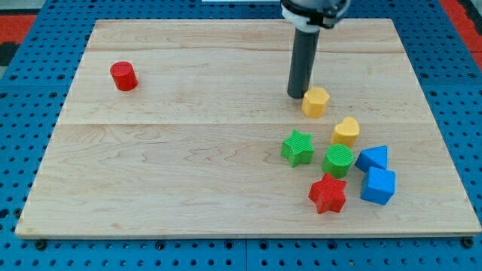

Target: Move the yellow hexagon into the yellow heart

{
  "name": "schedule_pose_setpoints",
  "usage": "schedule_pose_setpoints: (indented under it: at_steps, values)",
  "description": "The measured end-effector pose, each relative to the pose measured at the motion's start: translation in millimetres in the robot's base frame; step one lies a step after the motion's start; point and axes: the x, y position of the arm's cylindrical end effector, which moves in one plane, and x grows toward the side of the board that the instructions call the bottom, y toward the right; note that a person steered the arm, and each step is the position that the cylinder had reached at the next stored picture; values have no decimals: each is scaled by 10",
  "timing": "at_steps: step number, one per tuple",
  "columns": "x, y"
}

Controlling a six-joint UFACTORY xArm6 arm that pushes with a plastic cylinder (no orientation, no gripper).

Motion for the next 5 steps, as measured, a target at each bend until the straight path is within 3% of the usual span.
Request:
schedule_pose_setpoints:
  at_steps: [1, 2, 3, 4, 5]
  values:
    - [251, 41]
    - [-170, 103]
    - [69, 584]
    - [435, 671]
    - [204, 688]
